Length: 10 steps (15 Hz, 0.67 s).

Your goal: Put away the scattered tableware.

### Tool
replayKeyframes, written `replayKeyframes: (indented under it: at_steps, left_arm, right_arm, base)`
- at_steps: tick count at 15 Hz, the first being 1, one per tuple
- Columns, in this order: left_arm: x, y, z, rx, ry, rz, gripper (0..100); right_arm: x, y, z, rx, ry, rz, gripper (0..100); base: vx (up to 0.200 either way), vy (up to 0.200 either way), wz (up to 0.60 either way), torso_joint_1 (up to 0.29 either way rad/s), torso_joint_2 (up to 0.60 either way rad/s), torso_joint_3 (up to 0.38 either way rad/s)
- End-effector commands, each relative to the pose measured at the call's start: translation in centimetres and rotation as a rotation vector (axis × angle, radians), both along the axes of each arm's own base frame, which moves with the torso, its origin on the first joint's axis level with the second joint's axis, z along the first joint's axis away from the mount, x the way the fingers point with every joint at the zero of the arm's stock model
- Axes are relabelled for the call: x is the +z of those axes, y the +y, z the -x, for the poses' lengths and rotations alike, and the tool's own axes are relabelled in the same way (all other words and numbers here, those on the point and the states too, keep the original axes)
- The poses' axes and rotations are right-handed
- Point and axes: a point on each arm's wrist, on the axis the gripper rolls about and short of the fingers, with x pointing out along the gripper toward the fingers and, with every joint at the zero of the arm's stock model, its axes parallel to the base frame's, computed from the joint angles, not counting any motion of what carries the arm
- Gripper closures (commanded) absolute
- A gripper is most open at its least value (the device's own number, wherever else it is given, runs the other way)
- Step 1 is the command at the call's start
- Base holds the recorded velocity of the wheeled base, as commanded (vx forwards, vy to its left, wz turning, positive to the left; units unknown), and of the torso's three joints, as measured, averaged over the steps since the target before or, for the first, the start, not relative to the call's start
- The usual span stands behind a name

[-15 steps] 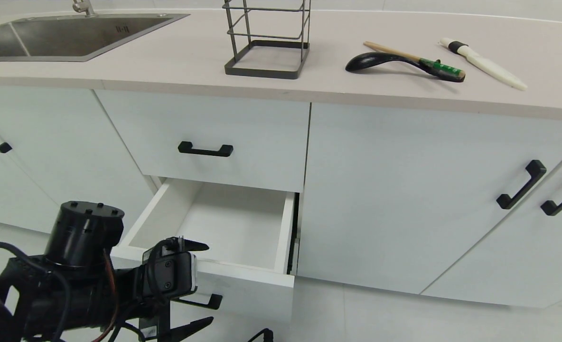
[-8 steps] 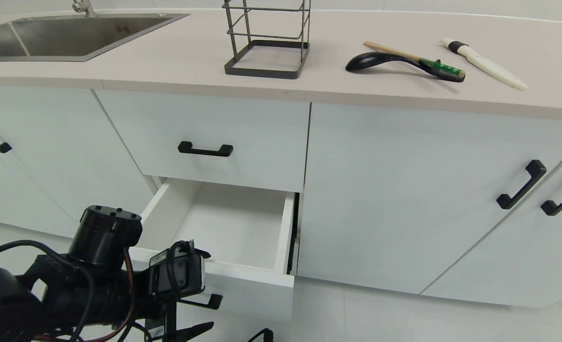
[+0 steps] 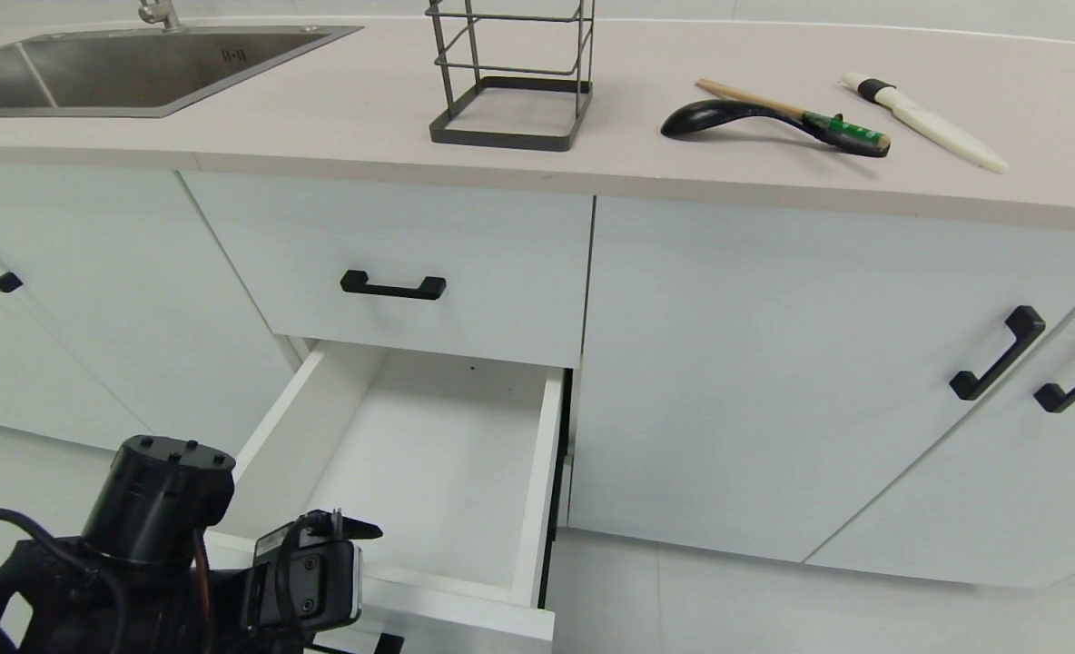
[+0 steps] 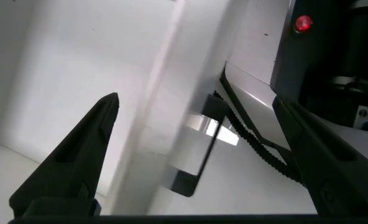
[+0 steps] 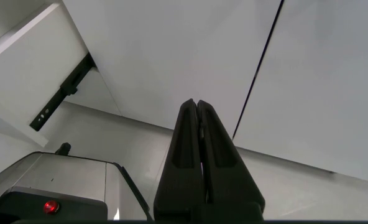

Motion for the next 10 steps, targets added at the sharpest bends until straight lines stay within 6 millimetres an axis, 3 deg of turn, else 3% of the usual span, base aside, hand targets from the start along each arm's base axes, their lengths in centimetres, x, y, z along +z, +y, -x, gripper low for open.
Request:
replayKeyframes:
  at_steps: [1, 5, 8, 10]
  left_arm:
    - [0.3, 0.1, 0.2, 0.0, -0.016, 0.008, 0]
    - [0.5, 0.0, 0.2, -0.008, -0.024, 0.016, 0]
    - [1.8, -0.8, 0.6, -0.117, -0.036, 0.117, 0]
    - [4.1, -1.8, 0.4, -0.109, -0.049, 0.22, 0]
  right_arm:
    - [0.0, 0.0, 0.0, 0.001, 0.001, 0.0, 100]
    - [0.0, 0.0, 0.0, 0.001, 0.001, 0.0, 100]
    - [0.0, 0.0, 0.0, 0.001, 0.001, 0.0, 100]
    - [0.0, 0.0, 0.0, 0.001, 0.001, 0.0, 100]
  base:
    - [0.0, 0.0, 0.0, 0.0, 0.0, 0.0]
    - [0.0, 0.0, 0.0, 0.0, 0.0, 0.0]
    - [0.0, 0.0, 0.0, 0.0, 0.0, 0.0]
    - [0.0, 0.0, 0.0, 0.0, 0.0, 0.0]
